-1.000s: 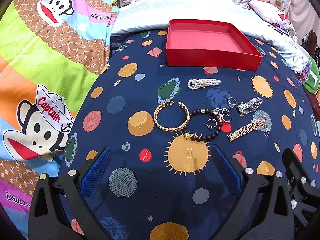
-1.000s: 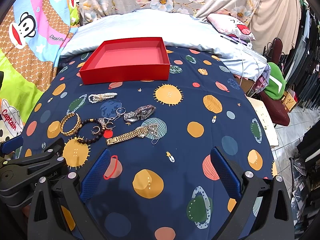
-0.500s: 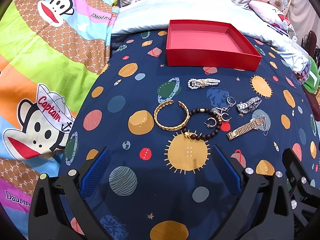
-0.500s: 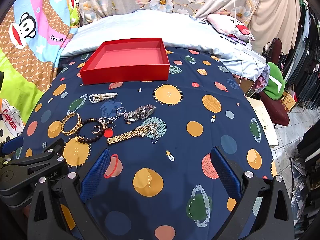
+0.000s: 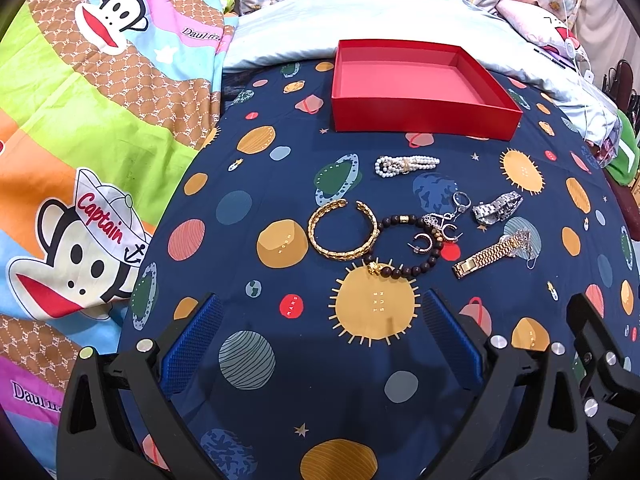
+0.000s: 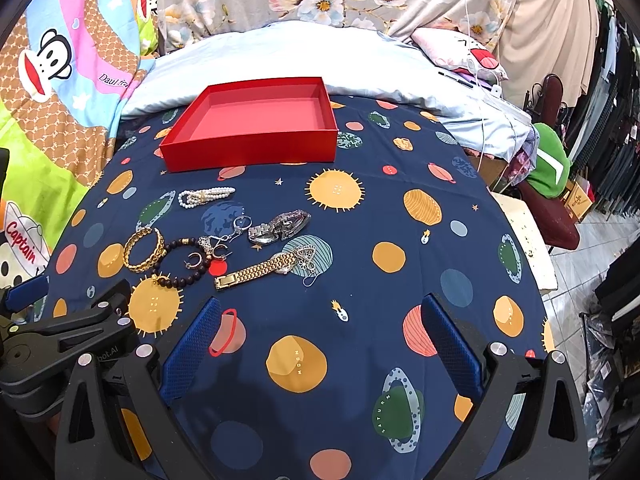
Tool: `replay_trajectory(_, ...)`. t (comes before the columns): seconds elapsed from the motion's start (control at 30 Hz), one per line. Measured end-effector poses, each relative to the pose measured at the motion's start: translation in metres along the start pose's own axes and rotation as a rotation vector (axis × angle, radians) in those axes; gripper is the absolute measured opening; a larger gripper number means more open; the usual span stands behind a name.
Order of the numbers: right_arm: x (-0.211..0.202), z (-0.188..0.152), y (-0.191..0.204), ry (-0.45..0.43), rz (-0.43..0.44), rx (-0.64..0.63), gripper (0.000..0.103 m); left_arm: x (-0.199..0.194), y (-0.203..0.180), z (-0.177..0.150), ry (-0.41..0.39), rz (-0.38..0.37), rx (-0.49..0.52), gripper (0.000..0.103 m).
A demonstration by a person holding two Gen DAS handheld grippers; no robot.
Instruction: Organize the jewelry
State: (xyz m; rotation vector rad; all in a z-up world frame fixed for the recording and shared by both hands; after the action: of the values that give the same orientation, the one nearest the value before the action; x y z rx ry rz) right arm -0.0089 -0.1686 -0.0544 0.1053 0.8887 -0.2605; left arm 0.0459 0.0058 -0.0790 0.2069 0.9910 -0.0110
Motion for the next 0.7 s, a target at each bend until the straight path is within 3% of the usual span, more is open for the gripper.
replay_trajectory(0.7, 0.0002, -0.0007, 0.0, 0.004, 0.002, 0.002, 0.098, -0.0004, 0.0001, -0.0018, 0.002, -0.001, 0.0, 0.097)
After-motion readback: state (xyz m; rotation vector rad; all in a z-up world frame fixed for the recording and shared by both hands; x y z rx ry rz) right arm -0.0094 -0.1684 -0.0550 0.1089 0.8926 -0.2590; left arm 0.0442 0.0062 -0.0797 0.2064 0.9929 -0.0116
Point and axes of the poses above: each gripper's, at about its wrist camera, not at the fingertips, and x roughly the way its jaws point, y to its left, z to its top, the point moved 9 cm from there along x, roughly the way its jaws point, and after that the axes turned 4 degrees about z, right-handed, at the moved point
